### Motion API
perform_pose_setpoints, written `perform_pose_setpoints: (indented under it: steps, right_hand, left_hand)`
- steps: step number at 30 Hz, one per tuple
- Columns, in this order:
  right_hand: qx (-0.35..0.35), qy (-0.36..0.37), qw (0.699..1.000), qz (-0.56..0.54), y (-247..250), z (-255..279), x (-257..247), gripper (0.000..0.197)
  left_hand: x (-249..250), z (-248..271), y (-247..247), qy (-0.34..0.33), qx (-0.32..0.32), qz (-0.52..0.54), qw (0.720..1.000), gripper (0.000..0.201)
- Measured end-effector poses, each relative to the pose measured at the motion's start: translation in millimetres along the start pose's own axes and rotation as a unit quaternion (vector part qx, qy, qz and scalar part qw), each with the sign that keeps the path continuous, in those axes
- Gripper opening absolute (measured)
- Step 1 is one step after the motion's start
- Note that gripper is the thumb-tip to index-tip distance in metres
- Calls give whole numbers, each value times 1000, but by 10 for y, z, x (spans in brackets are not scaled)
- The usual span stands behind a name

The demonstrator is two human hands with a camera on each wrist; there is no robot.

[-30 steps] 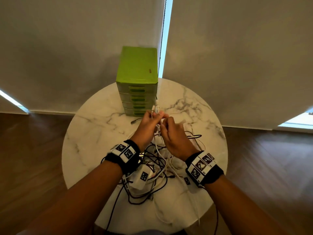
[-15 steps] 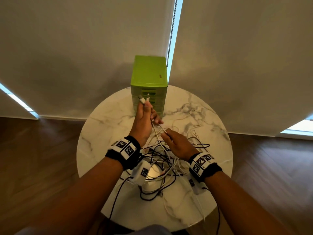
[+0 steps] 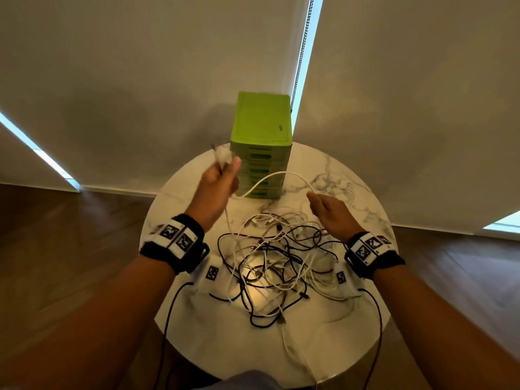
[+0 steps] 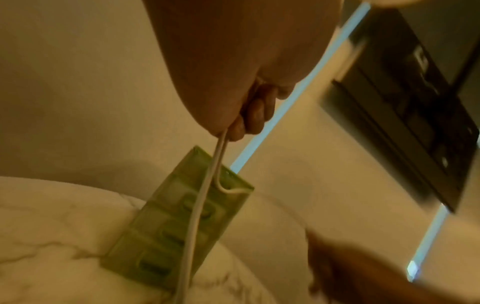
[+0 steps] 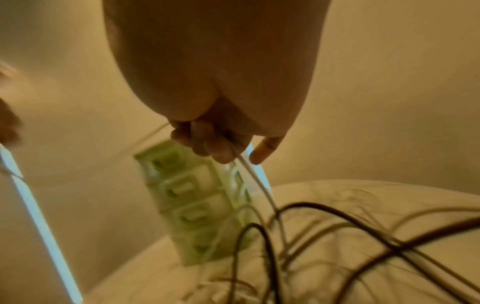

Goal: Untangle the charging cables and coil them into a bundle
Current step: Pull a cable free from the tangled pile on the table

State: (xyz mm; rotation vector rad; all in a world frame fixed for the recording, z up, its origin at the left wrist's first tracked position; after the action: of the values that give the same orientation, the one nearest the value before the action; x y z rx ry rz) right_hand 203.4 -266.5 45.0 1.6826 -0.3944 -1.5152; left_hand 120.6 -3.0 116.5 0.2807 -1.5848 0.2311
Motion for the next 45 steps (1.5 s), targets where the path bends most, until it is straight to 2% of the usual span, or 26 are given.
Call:
perform_pose_setpoints:
  steps: [3,6,10,13,16,20,23,25,28,31,33,36,39,42,45]
  right_hand:
    - [-41,62,997,-20,-62,140,-497,44]
    - [-103,93,990,14,-267,274,-703,40]
    - [-120,109,987,-13,-393,358,-715,32]
    - [-107,82,990,-50,-455,386,-498,38]
    - [-124,68,990,-27,-584,462,-95,37]
    - [-126,29,992,-15,-546,566,396,35]
    - [-127,-15,992,5,-454,494,531,34]
    - [-83,-16,996,6,-360,335,439,36]
    - [-14,-3,1000,-25,-224,165,91,44]
    - [-15,31,998,-47,-199,172,-327,42]
    - [-27,63,996,-61,-206,253,-564,37]
    - [-61,107,990,-72,-260,371,-788,29]
    - [-109,118,984,-80,-427,444,-818,28]
    - [-114,91,985,-97,-569,473,-598,34]
    - [-135,86,986,-42,-699,552,-158,38]
  left_hand:
    - [-298,180,-337,68,-91,-80,990,50]
    - [-337,211,-597,100,-111,-38,988,58]
    - [-303,154,-785,90,-108,13,990,54]
    - [-263,99,-779,55,-87,33,994,48]
    - [-181,-62,-605,17,-31,89,995,43]
    - [51,-360,-112,-22,70,200,977,41]
    - [251,-437,136,-46,105,235,965,41]
    - [262,-390,123,-35,79,184,979,41]
    - [40,-186,-95,1,-26,11,1000,41]
    - [-247,86,-355,39,-112,-134,984,50]
    - [-387,197,-488,70,-130,-162,976,55]
    - [-430,242,-626,109,-124,-108,980,56]
    - [-288,224,-773,96,-101,0,990,53]
    - [-64,163,-805,50,-66,63,995,42]
    - [114,-24,-578,21,-14,196,980,40]
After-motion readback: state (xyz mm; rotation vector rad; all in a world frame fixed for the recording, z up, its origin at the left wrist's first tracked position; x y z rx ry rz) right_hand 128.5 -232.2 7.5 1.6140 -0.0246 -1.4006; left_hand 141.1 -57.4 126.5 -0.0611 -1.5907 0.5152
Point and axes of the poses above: each hand's wrist, its own z-axis away from the middle knuckle, its own y-axis out of the back of the hand, x = y × z, the point moved 5 cm from there along -z, towards the middle knuckle, and after that the axes turned 4 degrees about -y, right-handed, at the moved point
